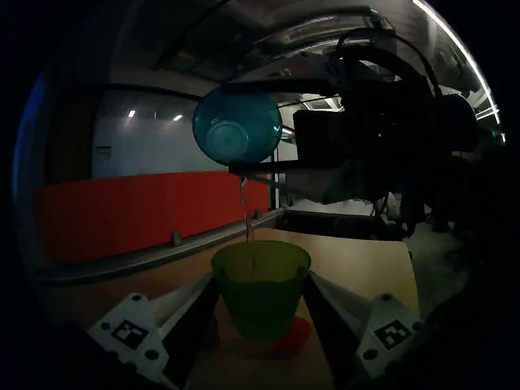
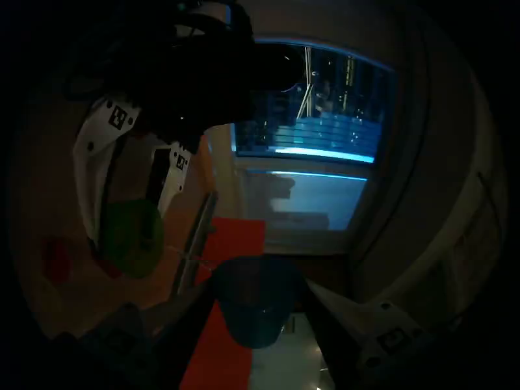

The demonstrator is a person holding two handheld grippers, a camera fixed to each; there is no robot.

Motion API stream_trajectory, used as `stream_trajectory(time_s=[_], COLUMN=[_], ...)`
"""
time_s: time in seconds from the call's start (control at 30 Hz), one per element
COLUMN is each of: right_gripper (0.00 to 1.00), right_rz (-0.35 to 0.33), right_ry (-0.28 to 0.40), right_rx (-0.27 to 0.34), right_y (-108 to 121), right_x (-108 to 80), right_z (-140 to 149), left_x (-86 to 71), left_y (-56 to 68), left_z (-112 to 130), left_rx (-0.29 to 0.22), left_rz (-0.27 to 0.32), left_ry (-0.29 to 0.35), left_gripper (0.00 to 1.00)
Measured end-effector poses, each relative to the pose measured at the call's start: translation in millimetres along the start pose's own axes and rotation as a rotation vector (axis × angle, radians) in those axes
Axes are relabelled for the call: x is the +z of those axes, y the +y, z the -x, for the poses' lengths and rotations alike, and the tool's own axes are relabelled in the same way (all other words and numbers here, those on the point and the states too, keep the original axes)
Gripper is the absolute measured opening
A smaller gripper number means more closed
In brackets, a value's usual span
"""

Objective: Pour water

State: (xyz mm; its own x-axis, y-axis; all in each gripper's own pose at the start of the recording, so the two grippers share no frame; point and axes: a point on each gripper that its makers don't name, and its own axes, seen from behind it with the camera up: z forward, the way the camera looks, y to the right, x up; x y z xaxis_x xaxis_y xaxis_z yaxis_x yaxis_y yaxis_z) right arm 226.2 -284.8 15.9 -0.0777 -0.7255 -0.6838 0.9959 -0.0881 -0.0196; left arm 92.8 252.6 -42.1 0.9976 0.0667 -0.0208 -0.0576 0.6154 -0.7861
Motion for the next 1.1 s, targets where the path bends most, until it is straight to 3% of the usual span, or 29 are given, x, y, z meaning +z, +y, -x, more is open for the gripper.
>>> stream_trajectory(time_s=[0.37,0.67,0.77,1.1], right_gripper=[0.91,0.91,0.91,0.91], right_rz=[-0.011,-0.013,-0.013,-0.021], right_ry=[0.001,0.008,0.013,0.042], right_rx=[-0.053,-0.047,-0.016,0.240], right_y=[-3.7,-2.9,-2.1,6.7], right_x=[3.3,3.6,3.0,-6.1], right_z=[-7.3,-8.6,-7.0,-2.3], left_x=[0.3,-1.1,-1.6,-4.1], left_y=[-2.8,-3.2,-3.2,-2.4], left_z=[0.0,-1.5,-1.5,-3.8], left_rx=[-0.009,-0.007,-0.008,0.002], left_rz=[-0.005,-0.007,-0.008,-0.009], left_ry=[0.006,0.010,0.012,0.012], left_gripper=[0.84,0.84,0.84,0.84])
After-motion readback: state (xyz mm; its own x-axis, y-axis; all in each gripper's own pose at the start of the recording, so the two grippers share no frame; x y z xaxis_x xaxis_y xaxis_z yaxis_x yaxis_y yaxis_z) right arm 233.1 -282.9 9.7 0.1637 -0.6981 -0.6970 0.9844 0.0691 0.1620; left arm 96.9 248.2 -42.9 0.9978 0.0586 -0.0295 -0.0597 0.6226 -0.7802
